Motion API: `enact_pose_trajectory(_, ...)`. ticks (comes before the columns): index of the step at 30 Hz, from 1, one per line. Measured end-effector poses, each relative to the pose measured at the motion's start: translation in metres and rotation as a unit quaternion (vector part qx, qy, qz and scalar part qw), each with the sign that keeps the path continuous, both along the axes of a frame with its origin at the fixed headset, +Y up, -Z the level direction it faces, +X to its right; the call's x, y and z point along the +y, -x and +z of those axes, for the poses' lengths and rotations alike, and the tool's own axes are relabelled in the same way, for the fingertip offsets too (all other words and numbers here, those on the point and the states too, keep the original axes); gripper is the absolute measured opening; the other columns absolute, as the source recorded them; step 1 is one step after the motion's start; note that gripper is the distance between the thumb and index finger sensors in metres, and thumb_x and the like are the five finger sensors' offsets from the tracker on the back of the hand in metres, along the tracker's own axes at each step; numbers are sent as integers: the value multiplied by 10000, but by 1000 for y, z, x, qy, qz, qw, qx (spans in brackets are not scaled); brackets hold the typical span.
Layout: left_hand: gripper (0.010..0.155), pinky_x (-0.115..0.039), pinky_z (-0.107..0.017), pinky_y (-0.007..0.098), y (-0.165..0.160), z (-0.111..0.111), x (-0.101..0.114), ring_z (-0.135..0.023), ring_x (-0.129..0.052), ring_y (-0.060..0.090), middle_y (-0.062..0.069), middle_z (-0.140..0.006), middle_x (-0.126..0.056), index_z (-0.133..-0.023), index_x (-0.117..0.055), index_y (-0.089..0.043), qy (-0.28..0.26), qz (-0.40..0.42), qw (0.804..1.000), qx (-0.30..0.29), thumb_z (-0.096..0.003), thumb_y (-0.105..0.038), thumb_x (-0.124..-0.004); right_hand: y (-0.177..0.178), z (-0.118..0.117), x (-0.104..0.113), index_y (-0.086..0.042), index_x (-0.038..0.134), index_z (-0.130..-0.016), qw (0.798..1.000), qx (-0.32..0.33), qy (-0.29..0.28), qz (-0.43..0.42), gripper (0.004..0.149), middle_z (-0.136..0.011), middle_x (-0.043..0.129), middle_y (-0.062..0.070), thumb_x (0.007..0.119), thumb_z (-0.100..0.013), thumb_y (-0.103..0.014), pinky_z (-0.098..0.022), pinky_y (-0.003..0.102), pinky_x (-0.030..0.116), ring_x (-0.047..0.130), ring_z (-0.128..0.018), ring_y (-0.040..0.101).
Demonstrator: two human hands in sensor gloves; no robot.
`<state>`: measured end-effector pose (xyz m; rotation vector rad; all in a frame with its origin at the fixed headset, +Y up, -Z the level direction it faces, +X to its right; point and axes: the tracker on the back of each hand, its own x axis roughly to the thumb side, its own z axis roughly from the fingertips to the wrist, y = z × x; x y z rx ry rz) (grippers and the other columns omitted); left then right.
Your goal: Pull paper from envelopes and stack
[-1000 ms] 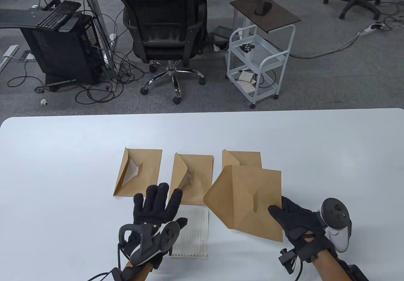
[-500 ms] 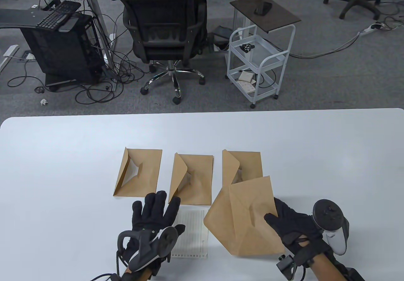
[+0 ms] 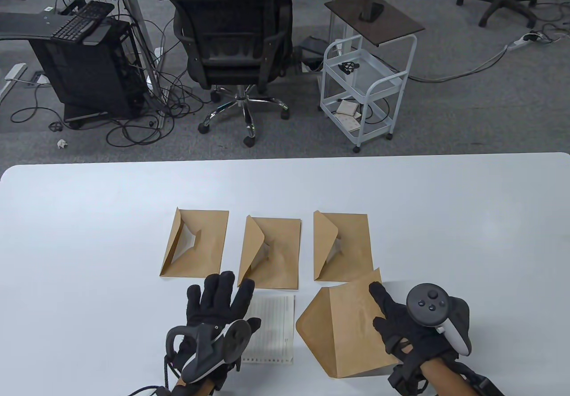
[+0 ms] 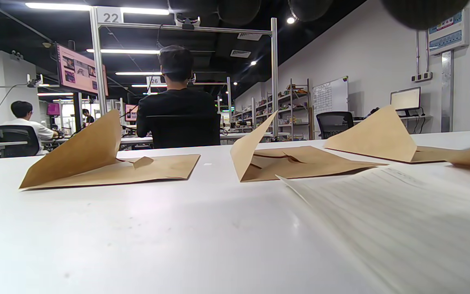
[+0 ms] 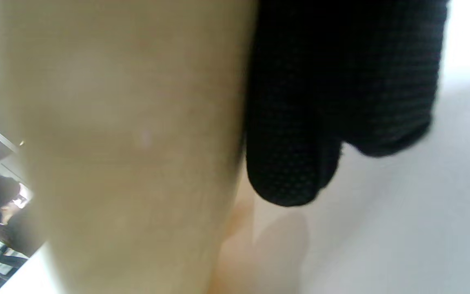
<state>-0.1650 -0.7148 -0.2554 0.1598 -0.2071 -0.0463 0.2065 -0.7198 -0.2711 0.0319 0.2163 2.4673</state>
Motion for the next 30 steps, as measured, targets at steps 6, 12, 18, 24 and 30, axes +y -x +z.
enact_pose_trajectory(6, 757, -226, -796, 673, -1, 0, 0, -1157, -340, 423, 106, -1214, -308, -1129, -381, -404, 2, -2, 1000, 0, -462, -599, -682, 8, -3, -9, -139, 743, -974, 990, 17, 18, 141, 630, -789, 957, 161, 980, -407, -276, -366, 454, 883, 1077, -496, 335)
enact_pose_trajectory(12, 755, -225, -796, 673, -1, 1, 0, -1156, -338, 425, 109, -1215, -309, -1129, -387, -402, 2, -2, 1000, 3, -463, -599, -681, 16, -5, -18, -212, 756, -976, 978, 26, 20, 205, 637, -834, 929, 152, 985, -399, -355, -496, 525, 791, 949, -693, 409)
enact_pose_trajectory(18, 756, -221, -795, 673, -1, 1, 0, -1156, -338, 426, 109, -1215, -308, -1129, -388, -403, 3, -4, 1000, 5, -461, -600, -682, 21, -9, -28, -266, 723, -996, 956, 20, 46, 288, 633, -1049, 607, 234, 929, -419, -429, -614, 569, 662, 691, -898, 486)
enact_pose_trajectory(24, 754, -217, -794, 675, -1, 1, 0, -1156, -338, 426, 108, -1215, -308, -1129, -390, -401, 3, -5, 1000, 6, -462, -599, -681, 17, -11, -31, -249, 721, -995, 965, 20, 55, 254, 636, -1072, 588, 217, 943, -419, -406, -623, 597, 644, 656, -929, 505)
enact_pose_trajectory(30, 754, -215, -796, 674, -2, 0, 1, -1158, -335, 423, 106, -1216, -306, -1128, -389, -405, 2, -4, 1000, 3, -462, -599, -683, 15, -12, -31, -243, 729, -991, 968, 20, 56, 243, 635, -1065, 598, 219, 945, -416, -405, -625, 597, 641, 659, -923, 505)
